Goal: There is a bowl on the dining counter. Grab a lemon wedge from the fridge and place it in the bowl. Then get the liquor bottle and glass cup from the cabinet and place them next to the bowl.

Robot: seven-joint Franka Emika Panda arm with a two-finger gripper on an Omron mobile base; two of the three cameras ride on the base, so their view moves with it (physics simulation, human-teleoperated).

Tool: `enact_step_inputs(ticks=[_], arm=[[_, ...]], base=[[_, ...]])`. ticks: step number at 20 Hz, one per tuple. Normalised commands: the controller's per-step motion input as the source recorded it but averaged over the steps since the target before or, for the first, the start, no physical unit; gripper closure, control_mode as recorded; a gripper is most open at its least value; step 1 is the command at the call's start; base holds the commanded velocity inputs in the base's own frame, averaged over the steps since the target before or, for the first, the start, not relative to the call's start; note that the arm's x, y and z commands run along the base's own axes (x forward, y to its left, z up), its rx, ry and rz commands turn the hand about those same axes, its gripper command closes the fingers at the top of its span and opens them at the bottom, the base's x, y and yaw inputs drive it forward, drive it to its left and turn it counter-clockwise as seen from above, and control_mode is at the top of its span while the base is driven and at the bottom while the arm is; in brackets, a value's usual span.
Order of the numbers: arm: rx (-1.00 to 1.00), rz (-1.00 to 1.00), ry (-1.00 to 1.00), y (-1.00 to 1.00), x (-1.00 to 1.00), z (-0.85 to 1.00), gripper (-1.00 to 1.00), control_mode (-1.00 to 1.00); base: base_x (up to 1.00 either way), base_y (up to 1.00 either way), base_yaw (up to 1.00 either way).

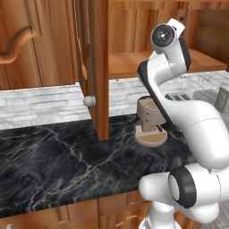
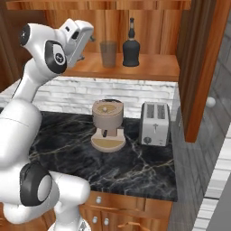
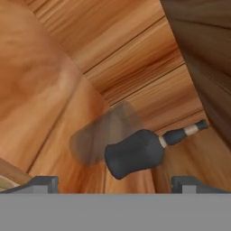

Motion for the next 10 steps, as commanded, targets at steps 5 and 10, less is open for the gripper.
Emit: enact_step_inputs(ticks=[5,10], arm=[[0.0,0.0,0.0,-0.15,0.43,-0.01,-1.0,-1.0],[0.0,0.0,0.0,-0.16,0.38,-0.04,-1.0,-1.0]], base=[[0.0,0.0,0.0],[0.0,0.0,0.0]])
